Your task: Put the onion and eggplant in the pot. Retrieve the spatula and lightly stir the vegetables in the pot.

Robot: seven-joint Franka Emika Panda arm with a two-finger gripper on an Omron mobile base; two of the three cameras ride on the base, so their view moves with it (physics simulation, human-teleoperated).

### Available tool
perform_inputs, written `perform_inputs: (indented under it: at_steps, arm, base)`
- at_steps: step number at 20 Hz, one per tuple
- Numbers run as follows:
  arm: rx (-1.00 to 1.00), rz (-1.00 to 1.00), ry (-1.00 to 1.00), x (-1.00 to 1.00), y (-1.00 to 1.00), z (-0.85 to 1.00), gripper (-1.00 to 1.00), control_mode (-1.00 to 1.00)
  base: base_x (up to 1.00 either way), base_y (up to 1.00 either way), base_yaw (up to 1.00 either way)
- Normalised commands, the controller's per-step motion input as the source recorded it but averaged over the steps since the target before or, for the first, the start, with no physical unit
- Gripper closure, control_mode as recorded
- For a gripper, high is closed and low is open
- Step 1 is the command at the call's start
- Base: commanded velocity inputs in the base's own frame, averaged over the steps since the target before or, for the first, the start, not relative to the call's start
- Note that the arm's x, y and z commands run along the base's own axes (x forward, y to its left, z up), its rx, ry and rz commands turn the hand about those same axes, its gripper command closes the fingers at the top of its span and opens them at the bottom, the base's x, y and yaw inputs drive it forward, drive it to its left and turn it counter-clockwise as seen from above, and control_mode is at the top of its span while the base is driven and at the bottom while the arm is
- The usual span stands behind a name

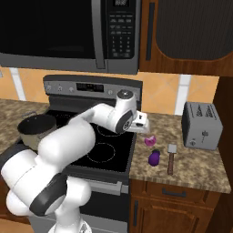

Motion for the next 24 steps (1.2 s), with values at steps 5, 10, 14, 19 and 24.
perform_inputs:
  at_steps: [5, 10, 14, 19, 24]
  arm:
    - [0.0, -0.04, 0.02, 0.56, -0.48, -0.4, -1.0, -1.0]
    - [0.0, -0.04, 0.04, 0.5, -0.45, -0.41, -1.0, -1.0]
    - [0.0, -0.01, 0.02, 0.45, -0.32, -0.38, -1.0, -1.0]
    - [0.0, 0.0, 0.0, 0.35, -0.19, -0.4, -1.0, -1.0]
    - [0.03, 0.0, 0.0, 0.38, -0.1, -0.27, -1.0, -1.0]
  base:
    - [0.0, 0.0, 0.0]
    - [0.0, 0.0, 0.0]
    - [0.0, 0.0, 0.0]
    - [0.0, 0.0, 0.0]
    - [0.0, 0.0, 0.0]
